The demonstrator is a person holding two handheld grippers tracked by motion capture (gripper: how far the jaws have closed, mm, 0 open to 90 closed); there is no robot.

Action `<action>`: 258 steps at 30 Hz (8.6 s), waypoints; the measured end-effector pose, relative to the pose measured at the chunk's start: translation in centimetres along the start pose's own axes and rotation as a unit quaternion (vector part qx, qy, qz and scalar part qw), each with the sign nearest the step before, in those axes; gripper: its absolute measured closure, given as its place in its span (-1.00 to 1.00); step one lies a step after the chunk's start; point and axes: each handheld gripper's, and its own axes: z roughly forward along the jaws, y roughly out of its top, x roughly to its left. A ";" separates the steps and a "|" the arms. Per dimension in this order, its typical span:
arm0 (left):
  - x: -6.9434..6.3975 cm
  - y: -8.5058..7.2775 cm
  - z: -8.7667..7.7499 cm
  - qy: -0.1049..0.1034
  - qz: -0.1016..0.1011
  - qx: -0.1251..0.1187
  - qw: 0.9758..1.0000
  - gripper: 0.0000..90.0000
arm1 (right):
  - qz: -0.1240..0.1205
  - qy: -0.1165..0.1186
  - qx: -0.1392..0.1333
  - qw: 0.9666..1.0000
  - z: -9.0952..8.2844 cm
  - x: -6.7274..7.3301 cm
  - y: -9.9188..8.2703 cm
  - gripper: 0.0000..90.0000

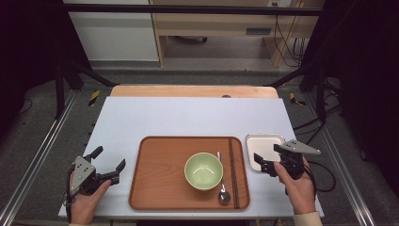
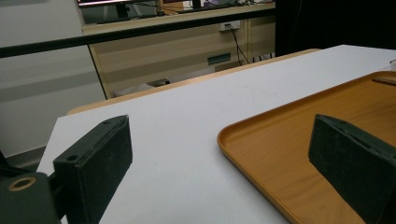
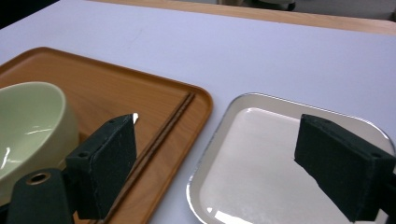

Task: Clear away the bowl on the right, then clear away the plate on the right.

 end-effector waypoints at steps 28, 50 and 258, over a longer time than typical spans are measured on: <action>0.3 0.2 -0.2 0.007 0.000 -0.005 1.000 -0.89 | 0.056 -0.101 0.000 0.993 -2.4 -6.2 -2.8 -0.57; -0.1 0.2 0.0 0.004 0.002 -0.002 1.000 -0.88 | 0.158 -0.086 0.071 0.981 -1.4 -8.7 -4.9 0.03; -14.6 10.4 10.7 -0.086 -0.067 0.063 0.992 0.22 | 0.092 0.067 -0.035 0.993 4.0 8.0 4.4 0.93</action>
